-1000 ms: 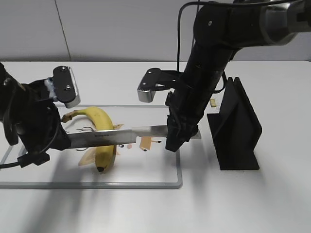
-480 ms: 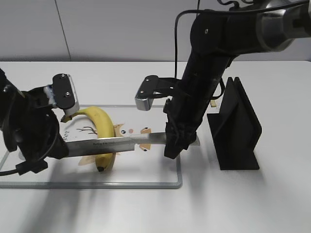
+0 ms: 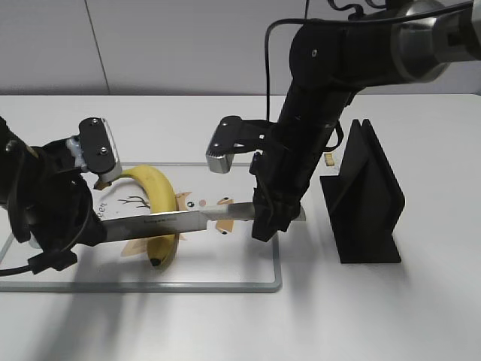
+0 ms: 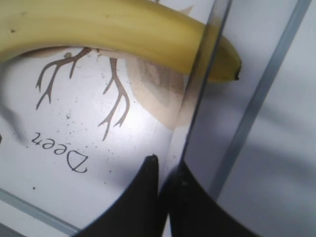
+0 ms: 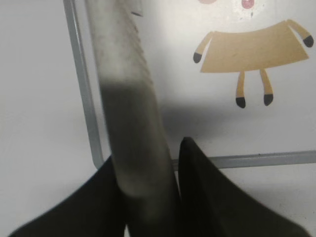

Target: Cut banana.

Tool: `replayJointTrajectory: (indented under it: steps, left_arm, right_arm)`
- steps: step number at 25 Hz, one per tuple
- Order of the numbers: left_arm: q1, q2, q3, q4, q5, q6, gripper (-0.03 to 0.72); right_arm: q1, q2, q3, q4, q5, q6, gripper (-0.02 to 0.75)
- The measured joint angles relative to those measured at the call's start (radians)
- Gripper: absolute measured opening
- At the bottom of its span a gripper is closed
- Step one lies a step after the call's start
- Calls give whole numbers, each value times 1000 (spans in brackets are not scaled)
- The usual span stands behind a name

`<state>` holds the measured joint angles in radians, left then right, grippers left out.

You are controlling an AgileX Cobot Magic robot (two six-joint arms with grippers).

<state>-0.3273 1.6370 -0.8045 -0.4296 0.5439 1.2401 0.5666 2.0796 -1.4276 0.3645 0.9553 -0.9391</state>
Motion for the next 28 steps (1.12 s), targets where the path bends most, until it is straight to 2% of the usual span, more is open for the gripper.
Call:
replayJointTrajectory:
  steps: [28]
  left_arm:
    - [-4,115,-5,-4,-49,0,22]
  right_arm:
    - [-1,121,-13,10,-32,-1,251]
